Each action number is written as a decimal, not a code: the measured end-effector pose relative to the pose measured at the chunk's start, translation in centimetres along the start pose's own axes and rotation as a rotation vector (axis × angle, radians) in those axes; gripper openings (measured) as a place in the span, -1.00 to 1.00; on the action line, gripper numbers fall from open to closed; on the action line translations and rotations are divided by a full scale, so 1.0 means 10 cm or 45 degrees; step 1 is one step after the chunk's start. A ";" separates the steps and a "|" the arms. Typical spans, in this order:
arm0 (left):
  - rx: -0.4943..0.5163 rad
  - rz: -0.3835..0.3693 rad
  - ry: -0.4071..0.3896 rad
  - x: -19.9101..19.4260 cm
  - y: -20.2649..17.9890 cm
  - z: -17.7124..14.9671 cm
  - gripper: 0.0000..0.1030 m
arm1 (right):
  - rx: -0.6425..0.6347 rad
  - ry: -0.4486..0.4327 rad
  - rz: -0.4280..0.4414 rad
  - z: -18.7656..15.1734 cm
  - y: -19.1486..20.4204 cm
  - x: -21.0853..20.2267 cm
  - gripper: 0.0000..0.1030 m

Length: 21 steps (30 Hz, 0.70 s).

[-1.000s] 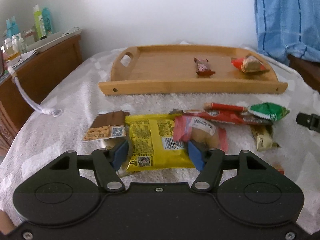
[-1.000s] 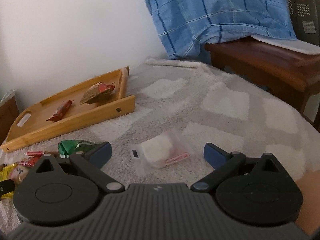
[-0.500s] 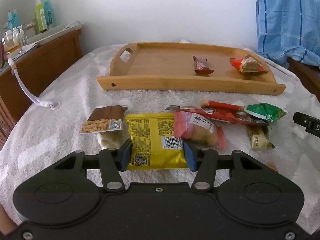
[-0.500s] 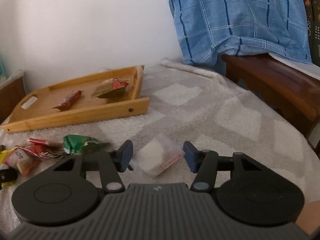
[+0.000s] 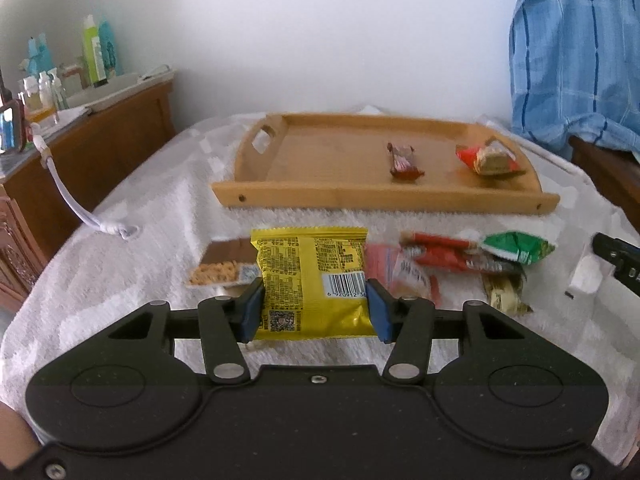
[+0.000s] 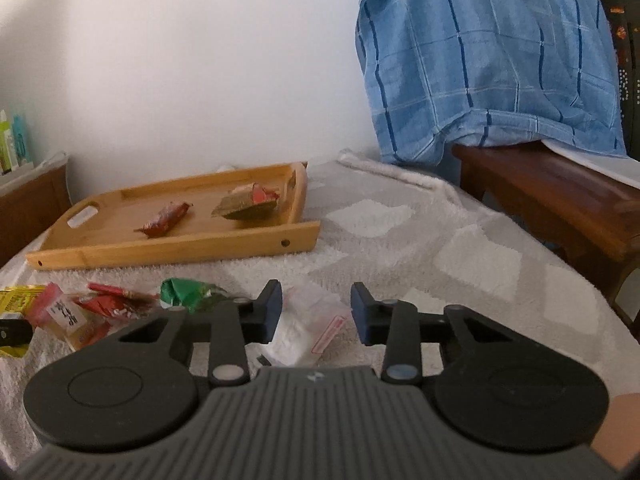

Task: Organize snacks
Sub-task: 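Grasp the yellow chip bag with the left tool while the right tool grasps the white wrapped sweet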

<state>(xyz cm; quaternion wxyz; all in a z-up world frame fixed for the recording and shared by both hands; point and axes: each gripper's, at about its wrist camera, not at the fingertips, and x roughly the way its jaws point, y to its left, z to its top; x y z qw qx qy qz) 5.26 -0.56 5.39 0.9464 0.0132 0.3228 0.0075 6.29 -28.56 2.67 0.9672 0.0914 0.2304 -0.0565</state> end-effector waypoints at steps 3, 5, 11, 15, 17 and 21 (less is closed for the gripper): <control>-0.009 -0.003 -0.025 -0.05 0.04 0.06 -0.03 | 0.014 -0.055 -0.018 0.02 -0.02 -0.06 -0.59; -0.005 -0.003 -0.034 -0.06 0.05 0.09 -0.03 | 0.017 -0.045 -0.010 0.03 -0.04 -0.06 -0.45; -0.011 -0.015 -0.031 -0.06 0.04 0.10 -0.03 | -0.006 0.018 -0.036 -0.06 0.04 -0.09 0.37; -0.008 -0.030 -0.012 -0.03 0.02 0.07 -0.03 | -0.014 0.053 -0.062 -0.11 0.09 -0.06 0.67; -0.001 -0.034 -0.009 -0.03 0.00 0.06 -0.03 | -0.026 0.074 -0.068 -0.12 0.11 0.00 0.71; 0.003 -0.039 -0.010 -0.02 -0.03 0.07 -0.03 | -0.018 0.146 -0.055 -0.16 0.14 0.14 0.71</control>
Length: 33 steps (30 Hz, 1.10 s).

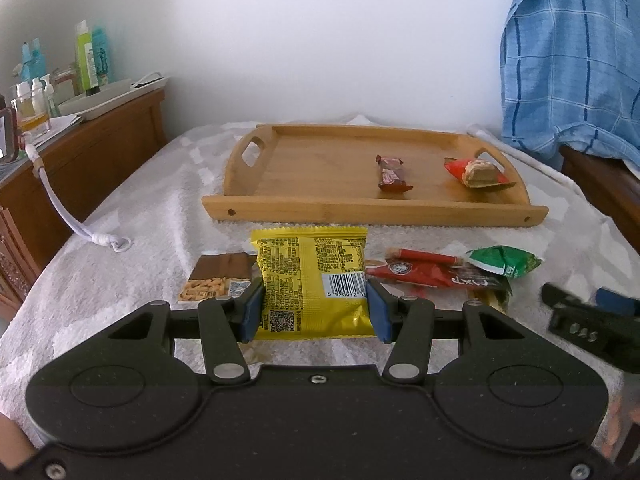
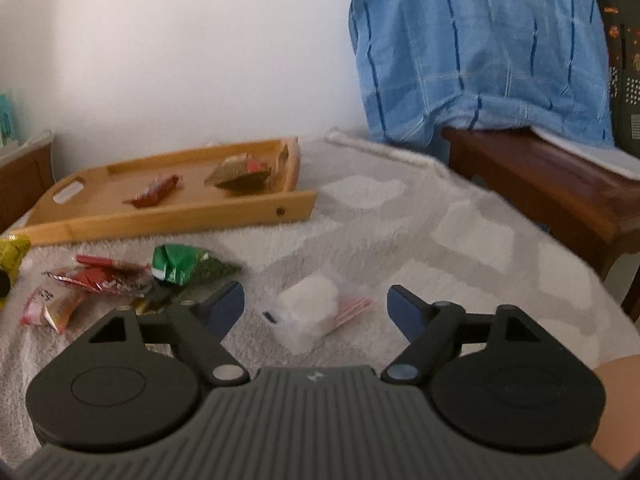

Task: Organize snacks
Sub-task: 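Grasp the yellow chip bag with the left tool while the right tool grasps the white wrapped sweet, then carry both snacks to the wooden tray and set them beside the chocolate bar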

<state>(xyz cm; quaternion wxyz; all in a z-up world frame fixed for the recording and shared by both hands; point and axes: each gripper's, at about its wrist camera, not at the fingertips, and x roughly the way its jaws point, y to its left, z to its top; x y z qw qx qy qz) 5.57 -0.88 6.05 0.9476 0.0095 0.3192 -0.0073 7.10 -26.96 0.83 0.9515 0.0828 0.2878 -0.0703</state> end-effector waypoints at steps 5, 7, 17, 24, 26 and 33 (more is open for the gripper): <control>0.005 -0.006 0.000 0.03 -0.03 0.03 -0.03 | -0.036 -0.011 -0.009 -0.03 0.10 0.05 0.18; 0.011 -0.010 -0.003 0.04 -0.04 0.04 -0.03 | -0.044 -0.024 -0.009 -0.03 0.12 0.03 -0.21; 0.005 -0.015 -0.004 0.06 -0.07 0.07 -0.03 | 0.015 -0.038 0.025 0.01 0.05 0.00 -0.31; 0.011 -0.016 -0.017 0.08 -0.07 0.14 -0.03 | 0.019 -0.082 0.062 0.08 0.05 -0.04 -0.31; 0.017 -0.017 -0.031 0.11 -0.06 0.22 -0.03 | 0.036 -0.103 0.092 0.15 0.05 -0.04 -0.30; 0.010 -0.014 -0.096 0.30 -0.06 0.58 -0.03 | 0.052 -0.214 0.178 0.53 0.03 0.13 -0.30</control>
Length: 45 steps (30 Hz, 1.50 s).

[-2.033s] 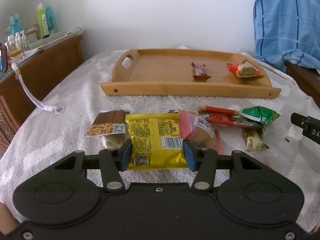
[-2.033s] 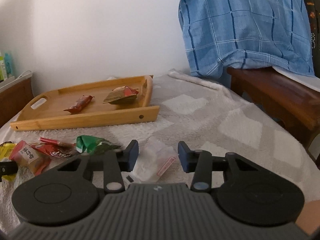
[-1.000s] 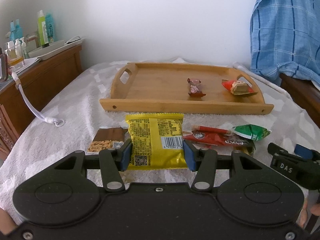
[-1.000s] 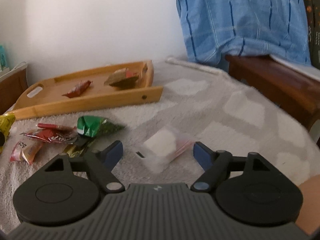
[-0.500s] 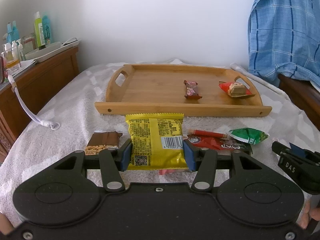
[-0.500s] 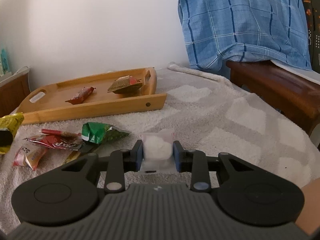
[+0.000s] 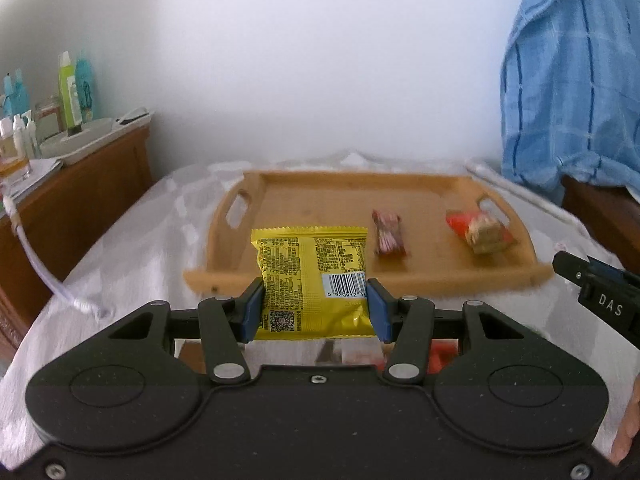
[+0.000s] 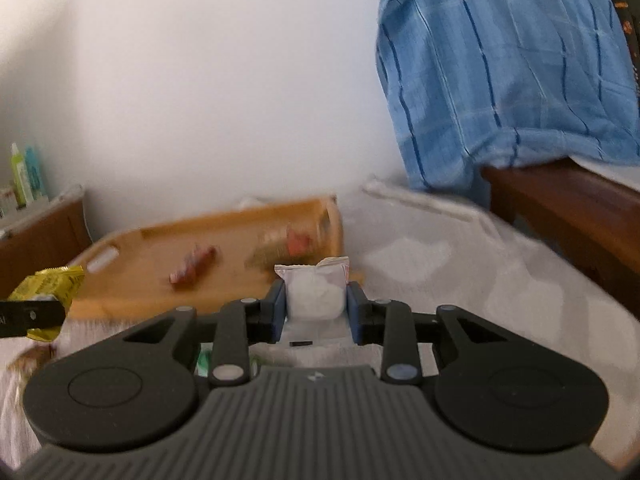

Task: Organize snacks
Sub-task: 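Carry both snacks to the wooden tray and set them beside the chocolate bar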

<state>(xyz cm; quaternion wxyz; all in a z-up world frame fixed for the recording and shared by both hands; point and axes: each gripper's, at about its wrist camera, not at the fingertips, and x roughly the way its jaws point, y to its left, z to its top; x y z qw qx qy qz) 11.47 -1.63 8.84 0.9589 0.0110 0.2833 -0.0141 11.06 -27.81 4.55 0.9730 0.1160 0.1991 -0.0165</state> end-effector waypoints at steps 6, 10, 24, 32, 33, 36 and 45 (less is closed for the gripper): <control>-0.048 0.019 0.009 0.38 0.06 0.29 -0.03 | 0.012 -0.036 0.086 0.22 -0.01 0.38 -0.30; -0.048 -0.004 0.041 0.70 0.05 0.41 -0.03 | 0.018 -0.054 0.184 0.36 0.16 0.55 -0.30; -0.068 -0.059 0.166 1.38 0.05 0.37 -0.03 | -0.132 0.056 0.189 0.31 0.72 1.11 -0.30; -0.062 -0.072 0.184 1.49 -0.01 0.34 -0.02 | -0.147 0.128 0.167 0.25 0.74 1.26 -0.30; -0.059 -0.071 0.187 1.50 -0.02 0.34 -0.02 | -0.141 0.135 0.165 0.25 0.73 1.28 -0.30; -0.048 -0.068 0.196 1.52 -0.03 0.32 -0.03 | -0.135 0.152 0.156 0.23 0.71 1.31 -0.30; -0.028 -0.076 0.201 1.54 -0.08 0.32 -0.02 | -0.132 0.192 0.151 0.21 0.72 1.33 -0.29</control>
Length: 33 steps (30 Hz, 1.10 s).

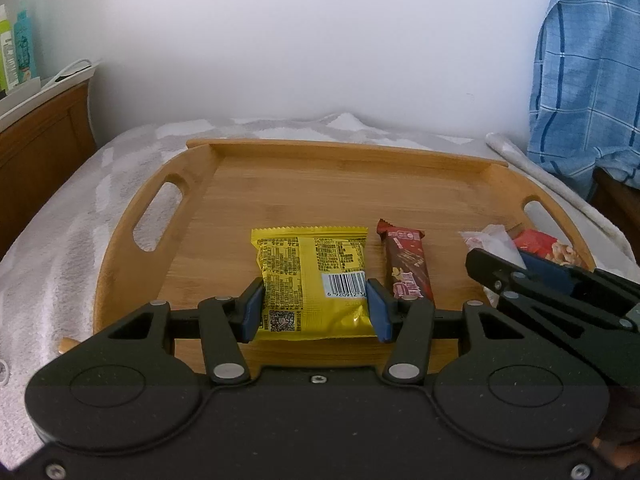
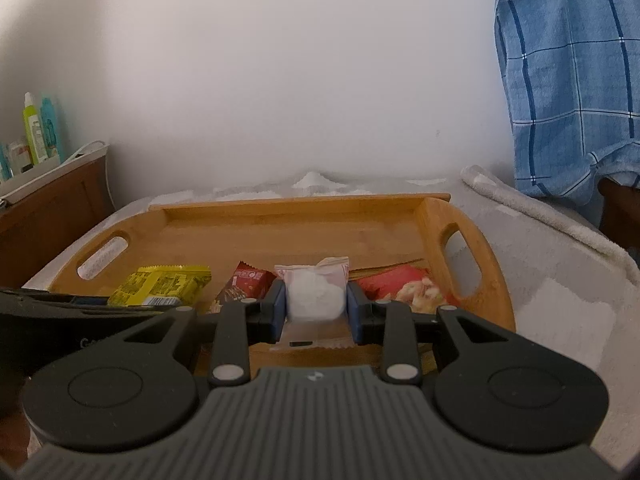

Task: Organize snacks
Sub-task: 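Carry both snacks to the wooden tray and set them beside the chocolate bar, then open both tools to release the snacks and withdraw from the tray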

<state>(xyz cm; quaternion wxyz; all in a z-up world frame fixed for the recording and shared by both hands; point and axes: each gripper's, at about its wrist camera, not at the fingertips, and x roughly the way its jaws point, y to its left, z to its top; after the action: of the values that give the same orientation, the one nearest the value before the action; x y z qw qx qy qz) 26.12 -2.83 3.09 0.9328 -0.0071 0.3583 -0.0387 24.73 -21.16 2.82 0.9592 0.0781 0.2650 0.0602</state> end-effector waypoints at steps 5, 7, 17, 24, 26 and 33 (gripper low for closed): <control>0.004 -0.001 0.000 0.00 0.00 0.00 -0.02 | -0.001 0.033 0.004 -0.01 0.00 0.04 -0.29; 0.008 -0.002 0.000 0.00 0.00 0.00 -0.02 | -0.006 0.042 0.005 -0.01 0.01 0.05 -0.29; 0.016 -0.001 0.004 0.00 -0.01 0.00 -0.02 | -0.011 0.068 0.012 -0.01 0.02 0.07 -0.28; 0.018 0.001 0.005 0.00 -0.02 0.00 -0.02 | -0.016 0.072 0.015 -0.01 0.03 0.08 -0.26; 0.017 -0.002 0.010 0.01 -0.01 0.00 -0.02 | -0.022 0.071 0.012 -0.01 0.04 0.08 -0.23; 0.035 0.010 0.032 -0.02 0.01 0.02 -0.01 | -0.007 0.056 0.021 0.00 0.04 0.05 -0.11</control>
<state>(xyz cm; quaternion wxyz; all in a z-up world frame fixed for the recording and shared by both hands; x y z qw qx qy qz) 26.13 -2.76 3.35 0.9283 0.0077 0.3695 -0.0401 25.11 -20.72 2.62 0.9528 0.0761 0.2853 0.0705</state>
